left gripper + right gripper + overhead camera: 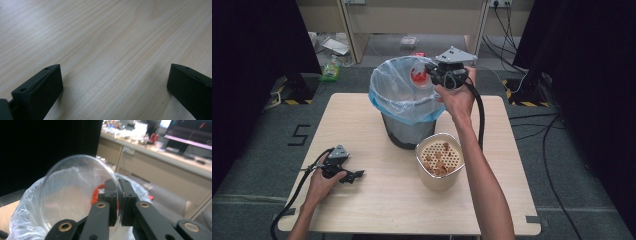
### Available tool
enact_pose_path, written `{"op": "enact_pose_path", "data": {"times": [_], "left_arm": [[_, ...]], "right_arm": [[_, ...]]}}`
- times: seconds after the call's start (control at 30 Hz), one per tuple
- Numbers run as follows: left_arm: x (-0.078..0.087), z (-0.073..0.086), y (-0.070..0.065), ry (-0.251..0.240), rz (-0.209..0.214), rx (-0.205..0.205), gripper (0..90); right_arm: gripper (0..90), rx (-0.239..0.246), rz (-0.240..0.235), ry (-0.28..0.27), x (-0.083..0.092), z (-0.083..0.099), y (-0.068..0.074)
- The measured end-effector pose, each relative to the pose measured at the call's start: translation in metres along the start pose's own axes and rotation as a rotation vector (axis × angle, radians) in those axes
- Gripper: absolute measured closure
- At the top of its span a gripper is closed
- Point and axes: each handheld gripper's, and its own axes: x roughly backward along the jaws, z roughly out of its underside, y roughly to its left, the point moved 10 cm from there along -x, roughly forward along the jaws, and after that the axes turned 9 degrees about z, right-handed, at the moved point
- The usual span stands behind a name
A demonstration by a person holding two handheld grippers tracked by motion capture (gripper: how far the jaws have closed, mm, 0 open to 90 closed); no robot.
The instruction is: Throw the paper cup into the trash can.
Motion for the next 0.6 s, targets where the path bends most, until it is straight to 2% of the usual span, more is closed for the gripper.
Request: {"op": "enact_pose_path", "data": {"times": [0.03, 0.1, 0.13, 0.23, 0.33, 0.37, 0.47, 0.5, 0.53, 0.57, 0.6], "left_arm": [[0.0, 0.0, 0.0, 0.0, 0.0, 0.0, 0.0], [0.0, 0.0, 0.0, 0.0, 0.0, 0.0, 0.0], [0.0, 0.0, 0.0, 0.0, 0.0, 0.0, 0.0], [0.0, 0.0, 0.0, -0.002, -0.001, 0.001, 0.0], [0.0, 0.0, 0.0, -0.001, -0.002, 0.001, 0.0], [0.0, 0.0, 0.0, -0.001, -0.001, 0.001, 0.0], [0.0, 0.0, 0.0, -0.001, -0.002, 0.001, 0.0], [0.0, 0.0, 0.0, -0.001, -0.002, 0.001, 0.0], [0.0, 0.0, 0.0, -0.001, -0.002, 0.001, 0.0], [0.0, 0.0, 0.0, -0.001, -0.002, 0.001, 0.0], [0.0, 0.0, 0.0, -0.001, -0.002, 0.001, 0.0]], "right_arm": [[80.1, -0.011, -0.015, 0.002, -0.008, 0.002, 0.002], [73.1, -0.033, -0.009, 0.008, -0.015, 0.003, 0.001], [72.9, -0.045, -0.01, 0.007, -0.016, 0.004, 0.001], [66.2, -0.049, 0.0, -0.005, -0.016, 0.003, -0.001], [66.0, -0.05, 0.008, -0.011, -0.012, 0.002, -0.004], [64.0, -0.056, 0.022, -0.023, -0.005, 0.002, -0.011], [61.5, -0.053, 0.041, -0.01, 0.008, 0.008, -0.025], [61.5, -0.053, 0.041, -0.01, 0.008, 0.008, -0.025], [61.3, -0.053, 0.054, -0.006, 0.013, 0.01, -0.03], [60.1, -0.058, 0.07, 0.009, 0.024, 0.018, -0.042], [59.6, -0.056, 0.078, 0.013, 0.028, 0.02, -0.046]]}}
